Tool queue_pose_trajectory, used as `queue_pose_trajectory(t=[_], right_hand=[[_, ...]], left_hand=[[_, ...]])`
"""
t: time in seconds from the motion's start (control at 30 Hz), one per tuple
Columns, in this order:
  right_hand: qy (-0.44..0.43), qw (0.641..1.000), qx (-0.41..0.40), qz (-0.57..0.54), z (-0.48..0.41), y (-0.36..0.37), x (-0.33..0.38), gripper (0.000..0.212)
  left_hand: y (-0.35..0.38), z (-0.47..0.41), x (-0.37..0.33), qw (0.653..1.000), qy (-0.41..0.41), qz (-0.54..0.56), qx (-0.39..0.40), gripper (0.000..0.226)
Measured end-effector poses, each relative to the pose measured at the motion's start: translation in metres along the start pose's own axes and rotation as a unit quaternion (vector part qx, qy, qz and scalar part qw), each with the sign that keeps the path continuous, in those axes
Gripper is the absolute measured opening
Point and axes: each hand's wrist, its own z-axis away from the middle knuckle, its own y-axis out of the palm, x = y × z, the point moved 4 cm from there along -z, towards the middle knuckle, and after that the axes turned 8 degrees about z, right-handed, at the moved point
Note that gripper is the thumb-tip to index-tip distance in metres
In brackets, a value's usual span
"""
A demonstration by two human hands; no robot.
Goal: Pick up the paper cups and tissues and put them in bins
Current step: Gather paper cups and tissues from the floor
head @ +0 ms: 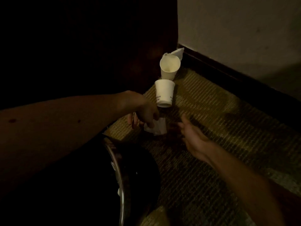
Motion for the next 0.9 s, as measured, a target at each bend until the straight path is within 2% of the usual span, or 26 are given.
queue_pose_trajectory(t=[0.07, 0.13, 0.17, 0.27, 0.3, 0.4, 0.57, 0.7, 0.83, 0.9], right_hand=[[-0.001, 1.0, -0.02, 0.012, -0.008, -0.002, 0.001, 0.07], [0.006, 0.998, -0.05, 0.031, -0.016, -0.006, 0.001, 0.07], [0.012, 0.998, -0.061, 0.028, -0.02, -0.006, 0.002, 0.071], [0.034, 0.997, -0.061, -0.017, -0.031, -0.002, 0.002, 0.069], [0.042, 0.997, -0.051, -0.05, -0.032, -0.001, 0.003, 0.068], [0.049, 0.987, -0.008, -0.154, -0.03, 0.001, 0.009, 0.065], [-0.029, 0.98, 0.017, -0.195, -0.03, -0.012, 0.026, 0.048], [-0.077, 0.968, 0.029, -0.238, -0.028, -0.019, 0.047, 0.04], [-0.084, 0.969, -0.049, -0.229, -0.03, -0.032, 0.056, 0.028], [-0.07, 0.964, -0.074, -0.244, -0.031, -0.039, 0.055, 0.025]], left_hand=[[0.004, -0.009, -0.001, 0.999, -0.012, -0.011, 0.03, 0.065], [0.005, -0.017, -0.003, 0.999, -0.011, -0.013, 0.038, 0.066], [0.006, -0.021, -0.005, 0.999, -0.002, -0.012, 0.035, 0.059], [0.001, -0.03, -0.013, 0.997, 0.075, 0.014, -0.006, 0.014], [-0.001, -0.031, -0.015, 0.994, 0.102, 0.038, -0.017, 0.012], [-0.006, -0.026, -0.018, 0.972, 0.149, 0.178, -0.031, 0.016], [-0.023, -0.009, -0.028, 0.896, 0.256, 0.344, -0.116, 0.03], [-0.036, -0.002, -0.035, 0.893, 0.266, 0.27, -0.242, 0.032], [-0.054, 0.001, -0.027, 0.871, 0.268, 0.279, -0.304, 0.048], [-0.067, -0.004, -0.018, 0.878, 0.223, 0.238, -0.351, 0.059]])
